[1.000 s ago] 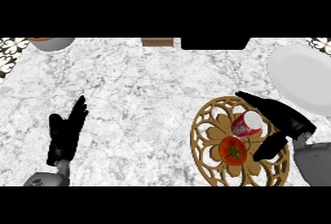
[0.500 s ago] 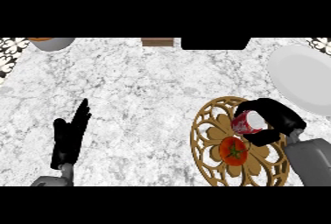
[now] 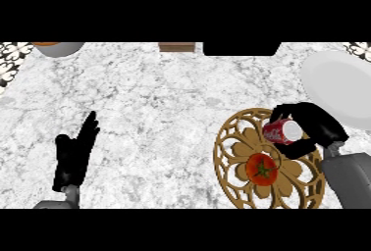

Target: Pick the can from the placemat and place it in the plate

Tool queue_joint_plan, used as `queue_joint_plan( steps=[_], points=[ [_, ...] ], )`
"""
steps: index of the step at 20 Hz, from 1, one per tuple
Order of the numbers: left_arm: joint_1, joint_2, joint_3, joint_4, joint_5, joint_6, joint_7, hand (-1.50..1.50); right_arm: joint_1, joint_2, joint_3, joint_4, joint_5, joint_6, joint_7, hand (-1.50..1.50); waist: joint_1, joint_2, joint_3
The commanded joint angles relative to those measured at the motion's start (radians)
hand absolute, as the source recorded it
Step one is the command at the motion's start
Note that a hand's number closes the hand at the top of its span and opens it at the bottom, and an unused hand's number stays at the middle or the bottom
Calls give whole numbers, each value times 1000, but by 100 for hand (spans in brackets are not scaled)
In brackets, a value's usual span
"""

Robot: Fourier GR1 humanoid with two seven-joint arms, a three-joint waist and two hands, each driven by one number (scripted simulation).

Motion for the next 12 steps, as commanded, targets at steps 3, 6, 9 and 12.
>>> queue_joint_plan(
  steps=[3, 6, 9, 12],
  points=[
    [-47, 1, 3, -26, -6, -12, 69, 0, -133, -82, -75, 296, 32, -113, -300, 150, 14, 6, 1],
    [-22, 12, 29, 6, 16, -40, 13, 0, -123, -128, -116, 345, 52, -229, -428, 150, 11, 5, 1],
    [-29, -20, 9, 0, -8, -11, 46, 0, -211, -94, -152, 303, 23, -221, -376, 150, 5, 2, 1],
    [-37, -8, 28, -9, -23, 5, 41, 0, -125, -118, -228, 186, -64, -214, -401, 150, -11, -3, 0]
  ],
)
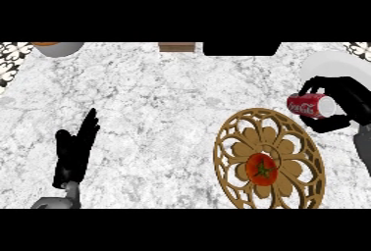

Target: Pick the can from the placemat and place it in the plate

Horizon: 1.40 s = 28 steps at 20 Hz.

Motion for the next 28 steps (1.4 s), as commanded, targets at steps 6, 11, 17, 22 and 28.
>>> queue_joint_plan(
  steps=[6, 11, 17, 22, 28],
  points=[
    [16, -40, -21, 19, -29, 19, -40, 0, -43, -57, -227, -65, -105, -117, 39, 150, -7, -2, 0],
    [-9, -9, 21, 32, -3, -33, -26, 0, -86, -73, -267, 105, -95, -143, 39, 150, 1, 1, 0],
    [-49, -18, 20, 31, -27, -20, -7, 0, -276, -153, -290, 477, -35, -215, -43, 150, 17, 7, 1],
    [-61, -58, 0, 65, -48, -1, -18, 0, -345, -186, -290, 680, 2, -266, -122, 150, 21, 10, 1],
    [-16, -44, -13, 18, -35, -39, -33, 0, -345, -227, -271, 847, 62, -280, -142, 150, 48, 21, 3]
  ],
)
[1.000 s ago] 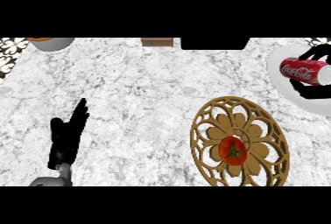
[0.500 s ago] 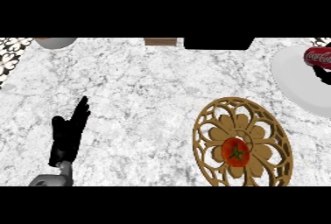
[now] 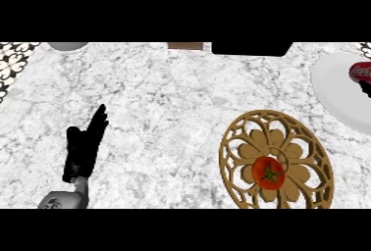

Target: Pick the can from the placemat and place it in the plate

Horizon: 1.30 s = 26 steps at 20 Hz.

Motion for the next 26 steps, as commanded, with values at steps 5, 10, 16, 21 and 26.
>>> queue_joint_plan(
  steps=[5, 10, 16, 21, 26],
  points=[
    [6, -11, -19, -5, -16, -1, -9, 0, 0, -25, 25, 187, 43, 93, -72, 150, 18, 9, 3],
    [-35, -5, -4, 32, -3, -19, -17, 0, -37, -57, 96, 243, 117, 234, -27, -150, 35, 20, 4],
    [-23, -7, 7, 30, -2, -9, -2, 0, -7, -50, 36, 239, 50, 272, -260, -150, 15, 13, 5],
    [-1, -16, -1, 12, -9, 2, -19, 0, -81, -90, -167, 282, -161, 465, -339, -150, -1, 4, 6],
    [-2, -12, -1, -6, -10, -2, -17, 0, -29, -156, -269, 340, -264, 592, -345, -150, 6, 14, 8]
  ],
)
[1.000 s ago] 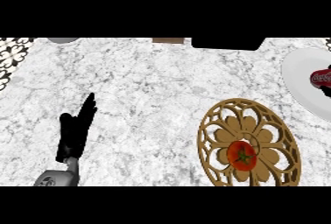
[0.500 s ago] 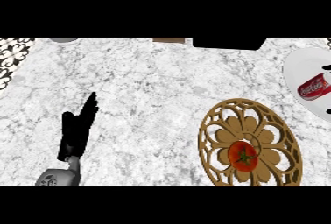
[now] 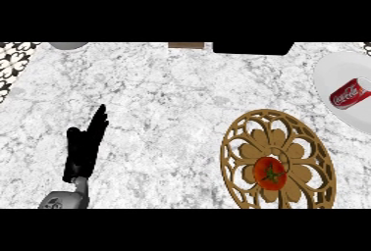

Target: Pick the can from the placemat and place it in the plate

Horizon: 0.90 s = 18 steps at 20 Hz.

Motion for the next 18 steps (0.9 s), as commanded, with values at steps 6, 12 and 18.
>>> queue_joint_plan(
  steps=[6, 12, 18],
  points=[
    [8, 5, 0, -19, 3, -10, -1, 0, 87, -45, -89, 16, -102, 227, -66, -150, 1, 2, 2],
    [-39, -7, 0, -7, 3, -6, 27, 0, 77, -25, -91, -35, -116, 238, -57, -150, 9, 5, 2],
    [-29, -5, 17, 25, 2, 1, 4, 0, 139, 4, -89, -69, -125, 202, -99, -150, 0, 4, 1]
  ],
)
